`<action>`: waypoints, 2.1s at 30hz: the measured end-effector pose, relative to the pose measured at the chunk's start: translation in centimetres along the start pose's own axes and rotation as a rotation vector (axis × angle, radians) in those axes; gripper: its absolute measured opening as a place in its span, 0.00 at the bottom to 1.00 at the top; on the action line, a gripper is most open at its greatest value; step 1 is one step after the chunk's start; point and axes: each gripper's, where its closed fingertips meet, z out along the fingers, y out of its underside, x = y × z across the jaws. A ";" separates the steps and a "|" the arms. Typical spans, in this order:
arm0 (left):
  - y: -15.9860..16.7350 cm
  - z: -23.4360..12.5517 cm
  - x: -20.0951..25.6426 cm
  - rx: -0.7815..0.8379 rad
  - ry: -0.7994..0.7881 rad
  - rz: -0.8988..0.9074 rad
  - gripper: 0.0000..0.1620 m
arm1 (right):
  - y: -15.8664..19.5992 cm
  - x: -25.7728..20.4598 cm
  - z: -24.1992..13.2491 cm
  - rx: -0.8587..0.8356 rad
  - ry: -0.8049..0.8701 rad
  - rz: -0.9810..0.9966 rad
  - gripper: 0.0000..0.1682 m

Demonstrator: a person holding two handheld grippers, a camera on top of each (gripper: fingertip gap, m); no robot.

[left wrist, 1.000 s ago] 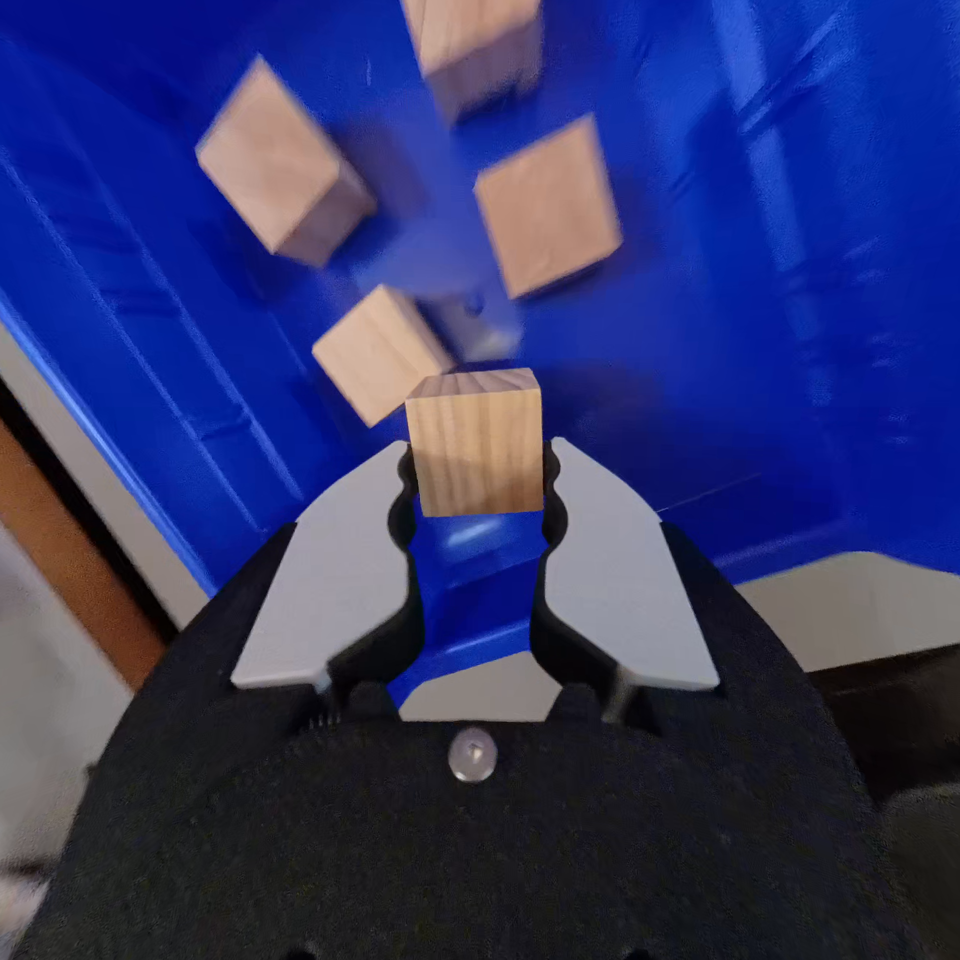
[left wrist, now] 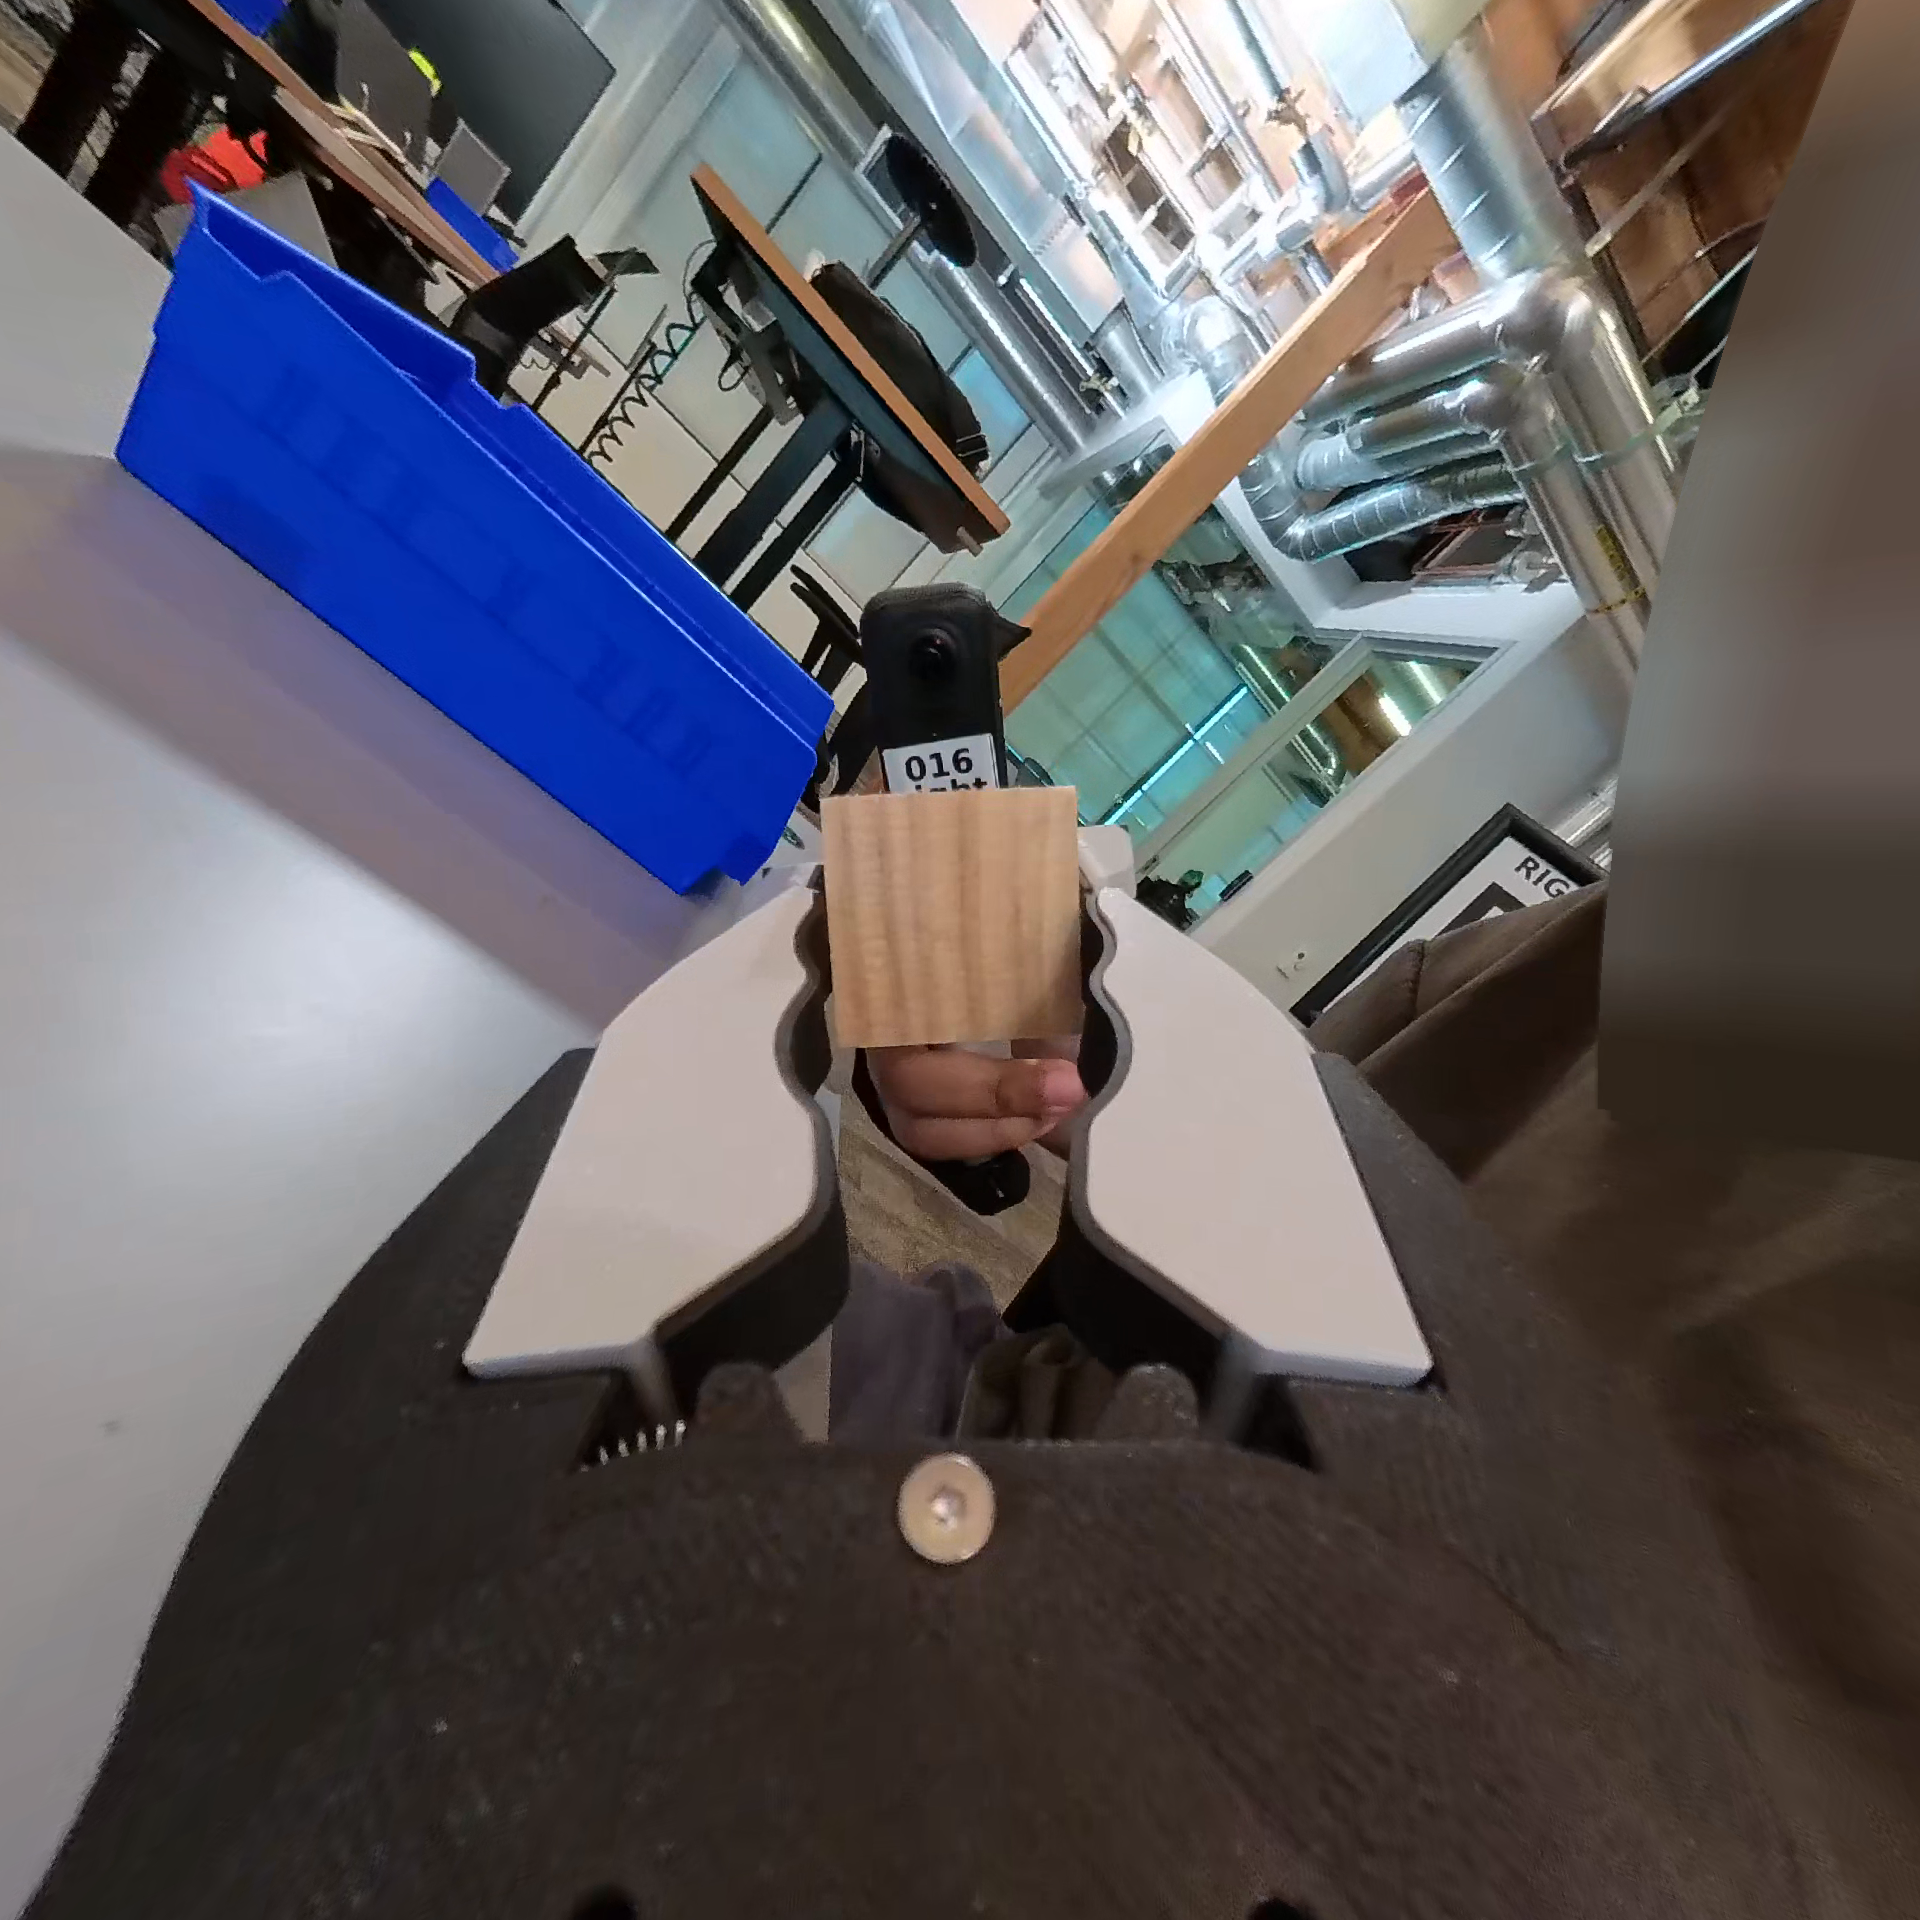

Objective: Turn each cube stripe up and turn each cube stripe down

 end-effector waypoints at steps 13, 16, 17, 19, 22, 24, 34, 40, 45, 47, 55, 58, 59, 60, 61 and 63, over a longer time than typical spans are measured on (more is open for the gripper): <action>1.1 -0.2 -0.4 -0.044 -0.012 0.035 0.28 | 0.1 0.3 0.1 -0.012 0.044 -0.075 0.25; 1.1 -0.3 -0.9 -0.046 -0.053 0.062 0.33 | -0.9 0.6 -0.6 0.013 0.083 -0.104 0.25; 1.2 -0.3 -1.0 -0.052 -0.060 0.064 0.33 | -1.5 0.6 -1.0 0.025 0.103 -0.122 0.25; 1.6 -0.3 -1.0 -0.079 -0.058 0.063 0.33 | -3.5 0.3 -2.4 0.058 0.157 -0.165 0.25; 2.5 0.0 -1.1 -0.128 -0.056 0.062 0.33 | -8.8 -1.2 -6.1 0.158 0.271 -0.295 0.25; 3.7 0.3 -1.1 -0.187 -0.054 0.059 0.33 | -13.0 -1.5 -9.6 0.198 0.434 -0.413 0.25; 7.6 1.7 0.3 -0.369 -0.039 0.202 0.28 | -20.1 12.7 -26.6 -0.342 1.407 -0.375 0.26; 6.1 2.0 0.7 -0.272 -0.081 0.353 0.23 | -15.3 20.6 -27.3 -0.591 1.367 -0.062 0.26; 6.1 1.7 -0.3 -0.275 -0.119 0.330 0.23 | -15.3 21.5 -25.7 -0.563 1.322 -0.066 0.26; 6.2 1.7 -0.8 -0.279 -0.128 0.318 0.23 | -15.6 21.5 -25.2 -0.544 1.323 -0.070 0.26; 7.1 1.8 -1.3 -0.324 -0.135 0.309 0.23 | -14.5 21.7 -24.9 -0.585 1.310 -0.041 0.27; 7.3 1.8 -1.4 -0.337 -0.141 0.318 0.23 | -14.8 21.3 -24.6 -0.555 1.286 -0.037 0.29; 7.3 1.8 -1.4 -0.337 -0.140 0.318 0.23 | -15.0 21.2 -24.6 -0.545 1.283 -0.041 0.30; 7.3 1.8 -1.4 -0.338 -0.140 0.317 0.23 | -15.3 21.0 -24.7 -0.533 1.283 -0.048 0.30; 7.3 1.8 -1.4 -0.339 -0.140 0.316 0.23 | -15.7 20.7 -24.8 -0.520 1.283 -0.057 0.30; 7.3 1.7 -1.4 -0.339 -0.142 0.316 0.23 | -16.5 20.2 -25.1 -0.483 1.284 -0.076 0.29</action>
